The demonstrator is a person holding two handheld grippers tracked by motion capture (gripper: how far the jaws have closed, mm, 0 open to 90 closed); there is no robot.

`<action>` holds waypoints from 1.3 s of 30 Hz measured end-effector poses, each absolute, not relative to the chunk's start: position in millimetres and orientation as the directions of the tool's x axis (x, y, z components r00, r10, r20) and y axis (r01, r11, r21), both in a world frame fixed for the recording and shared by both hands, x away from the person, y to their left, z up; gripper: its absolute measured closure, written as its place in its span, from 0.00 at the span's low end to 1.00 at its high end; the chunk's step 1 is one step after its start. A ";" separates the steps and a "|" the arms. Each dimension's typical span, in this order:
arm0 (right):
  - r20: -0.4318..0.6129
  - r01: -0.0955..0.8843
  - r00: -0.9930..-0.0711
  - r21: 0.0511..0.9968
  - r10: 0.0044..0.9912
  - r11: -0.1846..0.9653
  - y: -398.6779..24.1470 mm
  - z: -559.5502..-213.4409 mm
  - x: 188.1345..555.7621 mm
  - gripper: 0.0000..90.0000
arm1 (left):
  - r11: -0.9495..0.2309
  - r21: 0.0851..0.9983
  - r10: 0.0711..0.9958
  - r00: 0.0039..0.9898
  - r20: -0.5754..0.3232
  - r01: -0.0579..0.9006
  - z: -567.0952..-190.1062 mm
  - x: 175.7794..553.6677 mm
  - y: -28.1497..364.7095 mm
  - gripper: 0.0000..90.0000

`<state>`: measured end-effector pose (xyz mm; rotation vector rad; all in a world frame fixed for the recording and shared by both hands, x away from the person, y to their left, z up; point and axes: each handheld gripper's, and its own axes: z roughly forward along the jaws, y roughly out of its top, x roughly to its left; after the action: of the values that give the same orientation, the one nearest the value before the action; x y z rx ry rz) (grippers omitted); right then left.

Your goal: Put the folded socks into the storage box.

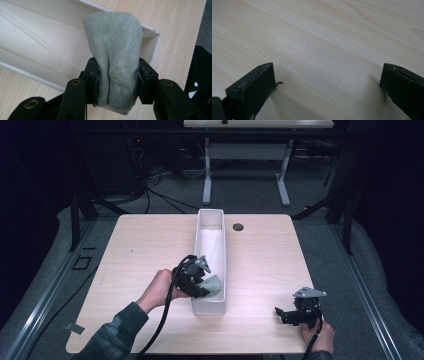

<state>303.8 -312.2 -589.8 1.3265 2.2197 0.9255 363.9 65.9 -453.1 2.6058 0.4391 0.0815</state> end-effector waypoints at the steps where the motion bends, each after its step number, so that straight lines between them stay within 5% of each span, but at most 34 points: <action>1: 0.002 0.621 -0.475 0.710 0.880 0.333 -312.2 -589.9 303.8 0.00 | -0.827 0.479 0.322 0.947 -0.024 0.293 -453.5 364.0 65.6 0.67; 39: 0.003 0.620 -0.475 0.710 0.880 0.333 -312.3 -589.8 303.8 0.00 | -0.840 0.430 0.348 0.937 -0.041 0.331 -465.9 369.6 58.6 0.56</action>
<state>303.8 -312.3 -589.8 1.3255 2.2202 0.9273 369.6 58.6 -465.9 2.6515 0.4898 0.0534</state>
